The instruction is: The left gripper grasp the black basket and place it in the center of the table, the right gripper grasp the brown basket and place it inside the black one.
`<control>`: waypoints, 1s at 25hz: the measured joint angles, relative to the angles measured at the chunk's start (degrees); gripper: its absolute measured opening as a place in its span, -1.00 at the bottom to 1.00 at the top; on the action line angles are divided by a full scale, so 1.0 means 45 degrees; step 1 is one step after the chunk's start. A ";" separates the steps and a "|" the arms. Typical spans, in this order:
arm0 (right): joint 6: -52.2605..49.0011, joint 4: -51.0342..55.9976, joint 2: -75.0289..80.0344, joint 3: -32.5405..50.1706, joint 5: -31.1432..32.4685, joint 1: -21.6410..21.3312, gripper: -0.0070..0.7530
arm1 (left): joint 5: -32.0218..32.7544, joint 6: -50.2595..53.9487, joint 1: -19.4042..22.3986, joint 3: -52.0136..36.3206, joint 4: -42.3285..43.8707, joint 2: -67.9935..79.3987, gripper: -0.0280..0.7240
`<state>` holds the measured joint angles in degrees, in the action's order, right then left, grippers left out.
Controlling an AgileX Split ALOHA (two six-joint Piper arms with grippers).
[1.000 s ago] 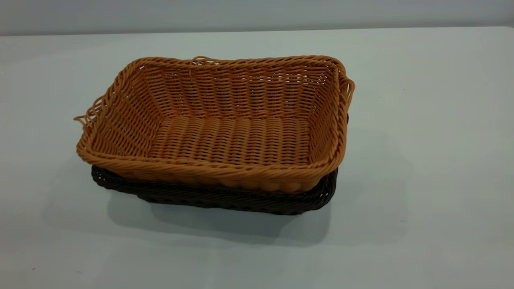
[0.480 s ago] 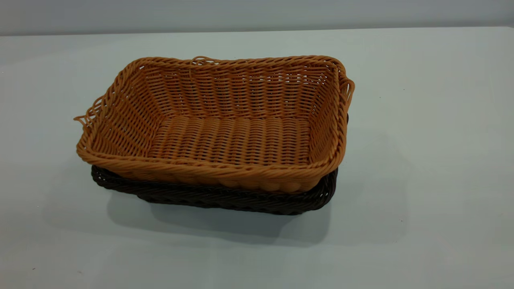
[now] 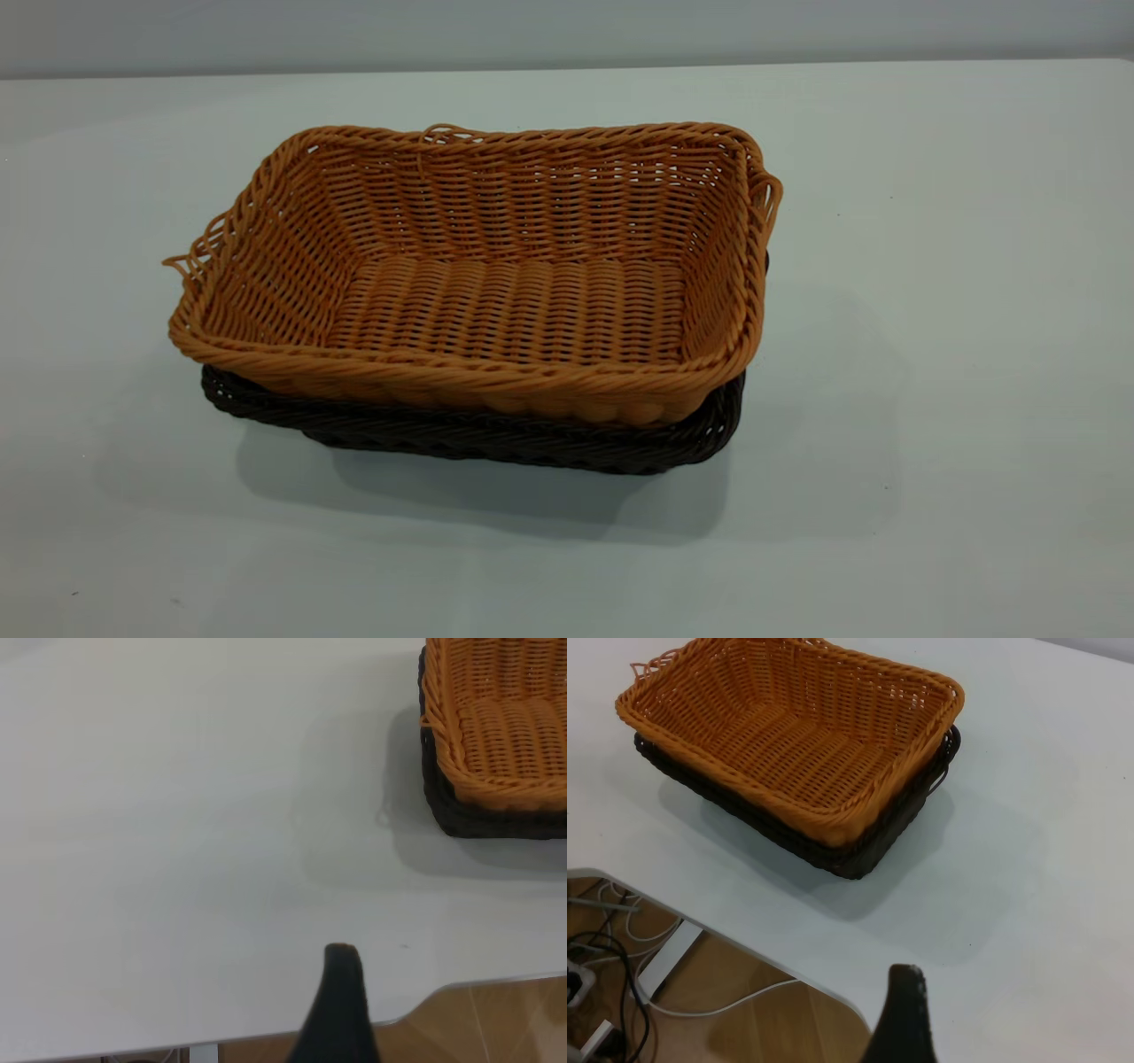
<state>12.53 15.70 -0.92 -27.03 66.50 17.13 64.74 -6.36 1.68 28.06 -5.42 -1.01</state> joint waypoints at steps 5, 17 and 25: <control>0.0000 0.0000 0.0000 0.0000 0.0000 0.0000 0.50 | 0.0000 0.0000 0.0000 0.0000 0.0000 0.0000 0.63; -0.0015 -0.0120 0.0000 0.0000 -0.0011 -0.3253 0.50 | 0.0000 0.0010 0.0000 0.0000 0.0010 0.0000 0.63; -0.2480 -0.2309 0.0000 0.0009 -0.0149 -0.4455 0.50 | 0.0000 0.0026 0.0000 -0.0002 0.0010 0.0000 0.63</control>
<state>1.37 5.31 -0.92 -26.99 65.83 -2.92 64.74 -6.24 1.68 28.05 -5.37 -1.01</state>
